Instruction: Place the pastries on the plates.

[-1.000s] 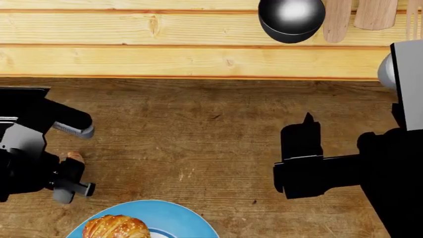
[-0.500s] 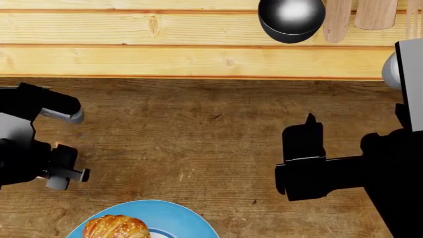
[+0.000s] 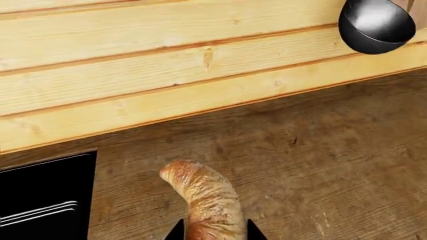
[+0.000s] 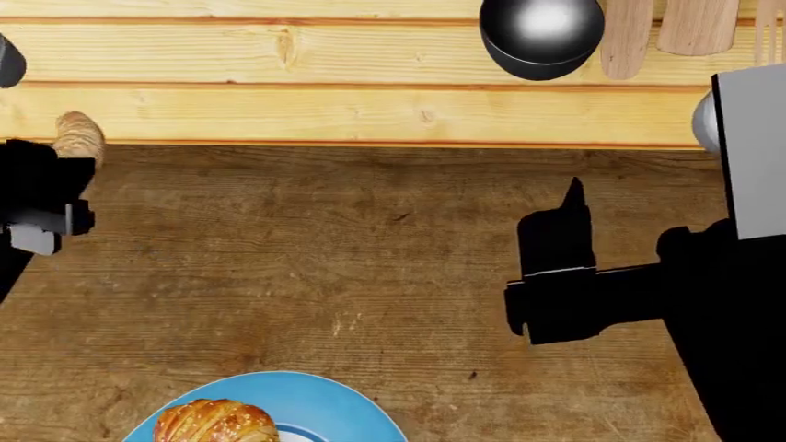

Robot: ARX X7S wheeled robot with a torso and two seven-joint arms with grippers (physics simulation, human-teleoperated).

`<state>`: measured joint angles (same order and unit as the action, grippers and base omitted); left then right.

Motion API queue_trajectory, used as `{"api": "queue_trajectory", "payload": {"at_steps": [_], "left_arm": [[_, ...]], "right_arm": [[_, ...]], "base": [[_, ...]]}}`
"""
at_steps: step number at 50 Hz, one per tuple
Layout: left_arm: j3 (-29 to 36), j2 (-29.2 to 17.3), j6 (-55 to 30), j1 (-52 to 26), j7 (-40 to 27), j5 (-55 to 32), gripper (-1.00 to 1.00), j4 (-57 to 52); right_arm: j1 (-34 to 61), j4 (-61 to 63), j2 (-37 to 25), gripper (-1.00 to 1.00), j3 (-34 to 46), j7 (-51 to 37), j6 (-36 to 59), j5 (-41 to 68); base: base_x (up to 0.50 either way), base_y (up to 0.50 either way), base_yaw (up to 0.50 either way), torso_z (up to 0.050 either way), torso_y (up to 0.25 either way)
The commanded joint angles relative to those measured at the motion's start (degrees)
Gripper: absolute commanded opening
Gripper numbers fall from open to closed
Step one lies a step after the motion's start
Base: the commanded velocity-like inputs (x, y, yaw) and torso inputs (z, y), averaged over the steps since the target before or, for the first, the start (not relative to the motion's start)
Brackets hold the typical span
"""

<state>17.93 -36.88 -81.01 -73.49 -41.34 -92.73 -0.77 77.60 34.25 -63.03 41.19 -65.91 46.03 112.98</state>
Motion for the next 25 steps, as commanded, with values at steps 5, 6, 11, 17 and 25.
{"api": "queue_trajectory", "payload": {"at_steps": [5, 6, 11, 17, 25], "left_arm": [[-5.7, -3.4, 0.5, 3.8, -6.9, -10.5, -1.0, -7.0], [-5.7, -3.4, 0.6, 4.0, -6.5, -10.1, -1.0, -7.0], [-5.6, -3.6, 1.2, 4.8, -6.2, -10.8, -1.0, -7.2], [-5.3, -4.4, 1.8, 5.5, -7.1, -12.1, -1.0, -7.8], [-5.0, -5.0, 2.7, 6.2, -8.3, -13.8, -1.0, -8.6]], "right_arm": [[-2.3, 0.0, 1.4, 1.0, -0.9, 3.0, -2.2, -7.9], [-2.4, -0.2, 1.4, 1.0, -0.9, 3.1, -2.3, -7.9], [-2.5, -0.4, 1.6, 1.0, -0.8, 3.4, -2.3, -8.4], [-2.6, -0.2, 1.5, 1.0, -0.9, 3.3, -2.5, -8.0], [-2.5, 0.5, 0.9, 1.0, -1.2, 3.0, -2.5, -7.1]], "base": [[-0.48, 0.0, 0.0, 0.0, 0.0], [-0.5, 0.0, 0.0, 0.0, 0.0], [-0.5, 0.0, 0.0, 0.0, 0.0], [-0.5, 0.0, 0.0, 0.0, 0.0], [-0.5, 0.0, 0.0, 0.0, 0.0]]}}
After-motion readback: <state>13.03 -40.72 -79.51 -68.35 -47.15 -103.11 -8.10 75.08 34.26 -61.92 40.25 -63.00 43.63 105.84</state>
